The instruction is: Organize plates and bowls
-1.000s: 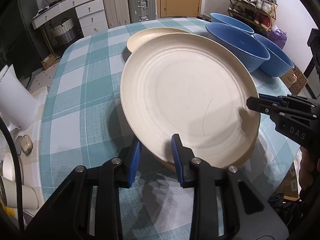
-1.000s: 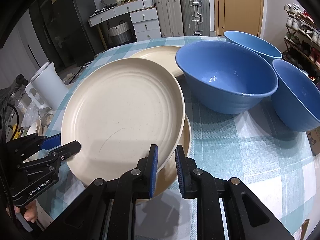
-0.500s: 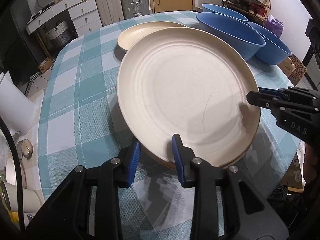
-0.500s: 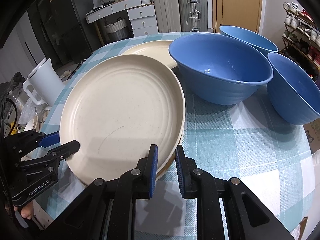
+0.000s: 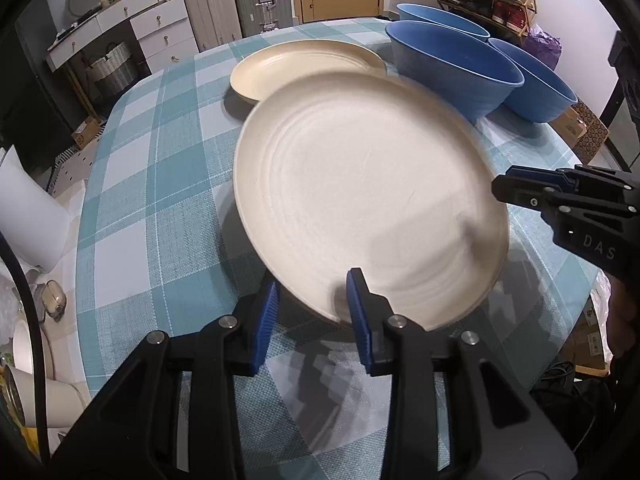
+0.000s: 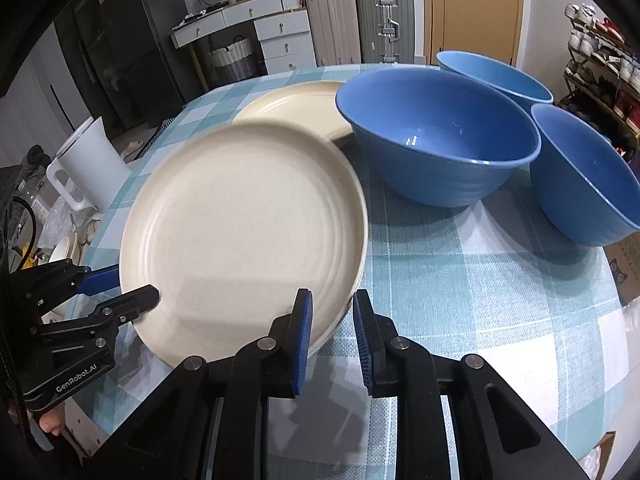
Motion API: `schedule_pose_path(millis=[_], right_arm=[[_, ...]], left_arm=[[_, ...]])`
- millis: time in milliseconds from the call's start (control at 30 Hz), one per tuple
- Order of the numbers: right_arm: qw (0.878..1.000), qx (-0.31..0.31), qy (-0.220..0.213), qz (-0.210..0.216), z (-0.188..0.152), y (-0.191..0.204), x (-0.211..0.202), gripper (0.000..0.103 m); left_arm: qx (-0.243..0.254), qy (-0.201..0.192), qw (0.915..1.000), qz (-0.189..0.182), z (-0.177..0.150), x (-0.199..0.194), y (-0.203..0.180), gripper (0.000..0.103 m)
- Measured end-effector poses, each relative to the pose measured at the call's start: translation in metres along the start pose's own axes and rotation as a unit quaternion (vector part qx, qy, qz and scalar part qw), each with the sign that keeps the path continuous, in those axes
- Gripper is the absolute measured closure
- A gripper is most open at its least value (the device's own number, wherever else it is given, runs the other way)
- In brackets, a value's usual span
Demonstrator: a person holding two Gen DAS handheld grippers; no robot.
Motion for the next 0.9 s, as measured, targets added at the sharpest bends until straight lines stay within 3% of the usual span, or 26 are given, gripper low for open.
schedule_pose_path(millis=[333,400,533,667,700,833,900], right_arm=[[1.0,0.0,0.004,0.003,-0.003,0.0,0.002,0.08],[1.0,0.003,0.001,0.005,-0.003,0.0,0.001,0.076],[1.0,0.01,-0.009,0.018,0.0,-0.001,-0.003,0.052],[0.999,0.013,-0.023,0.032,0.007,-0.001,-0.01,0.031],[0.999,0.013,-0.027,0.036,0.009,-0.002,-0.012,0.028],[0.998,0.007,-0.05,0.048,0.023,0.0,-0.021,0.012],[0.997,0.002,-0.063,0.049,0.032,-0.002,-0.025,0.007]], left_arm=[[-0.002,0.01,0.9999,0.003,-0.003,0.007,0.004,0.066],[-0.002,0.009,0.9999,0.009,-0.003,0.008,0.005,0.06],[-0.01,0.005,0.9999,0.006,-0.002,0.009,0.009,0.05],[-0.029,-0.018,0.9994,0.002,0.005,0.003,0.016,0.031],[-0.035,-0.025,0.9991,0.001,0.008,0.0,0.017,0.022],[-0.073,-0.053,0.9959,-0.01,0.018,-0.011,0.028,0.019],[-0.091,-0.061,0.9939,-0.013,0.022,-0.014,0.033,0.011]])
Point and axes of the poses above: each gripper's, at about its wrist camera, not at the fingertips, and x roughly the way its jaws point, y to its left, z to its top, the point moved 5 cm from there along x, roughly the way its jaws point, and after that the axes turned 13 degrees about -y, right-handed, at the moved point
